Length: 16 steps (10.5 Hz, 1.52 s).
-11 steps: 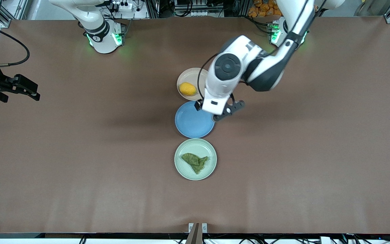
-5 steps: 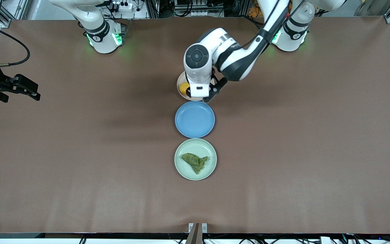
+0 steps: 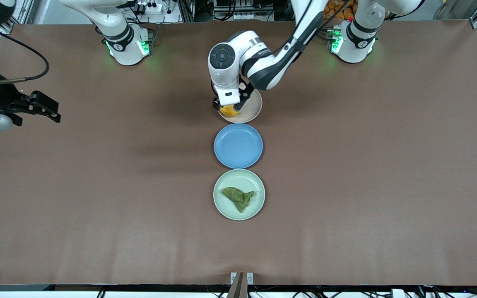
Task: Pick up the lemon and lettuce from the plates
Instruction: 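Hold the lemon with the left gripper while the right gripper reaches the lettuce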
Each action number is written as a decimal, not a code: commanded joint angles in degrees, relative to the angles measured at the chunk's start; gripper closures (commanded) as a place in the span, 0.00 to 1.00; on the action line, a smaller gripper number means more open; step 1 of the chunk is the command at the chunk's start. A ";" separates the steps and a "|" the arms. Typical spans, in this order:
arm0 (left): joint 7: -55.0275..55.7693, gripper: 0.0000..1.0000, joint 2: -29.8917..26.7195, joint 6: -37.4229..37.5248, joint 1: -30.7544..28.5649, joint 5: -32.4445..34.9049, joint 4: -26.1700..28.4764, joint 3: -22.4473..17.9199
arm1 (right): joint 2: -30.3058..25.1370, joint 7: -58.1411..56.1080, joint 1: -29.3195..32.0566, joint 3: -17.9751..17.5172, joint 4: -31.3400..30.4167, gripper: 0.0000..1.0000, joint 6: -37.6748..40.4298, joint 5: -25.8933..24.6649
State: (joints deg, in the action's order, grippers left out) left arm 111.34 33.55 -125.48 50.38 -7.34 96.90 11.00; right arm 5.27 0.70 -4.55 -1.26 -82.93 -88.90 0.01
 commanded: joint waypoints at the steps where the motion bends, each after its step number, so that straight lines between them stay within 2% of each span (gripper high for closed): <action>1: 1.34 0.00 -0.33 -5.46 1.74 1.18 4.94 -0.98 | 0.62 4.10 -2.47 -0.06 -1.35 0.00 -2.23 0.69; 4: 1.42 0.00 -0.68 -5.39 1.21 1.18 5.66 -1.15 | 2.46 13.41 -7.04 -0.06 -2.06 0.00 -6.19 0.52; 8: 1.34 0.00 -0.60 -5.48 0.07 1.88 5.14 -1.16 | 7.63 27.74 -13.98 -0.06 -1.80 0.00 -12.60 -0.10; 12: 1.43 0.00 1.24 -8.10 -0.11 2.15 4.79 -1.16 | 13.26 29.79 -17.68 -0.06 -1.54 0.00 -19.46 0.60; 16: 2.82 0.00 4.24 -12.86 1.21 3.98 4.79 -1.42 | 16.43 33.99 -20.85 -0.06 -1.54 0.00 -23.15 0.60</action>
State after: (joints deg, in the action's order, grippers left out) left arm 111.55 37.07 -136.85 51.10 -5.98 101.52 9.69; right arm 20.49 31.53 -24.01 -1.60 -85.23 -110.71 0.08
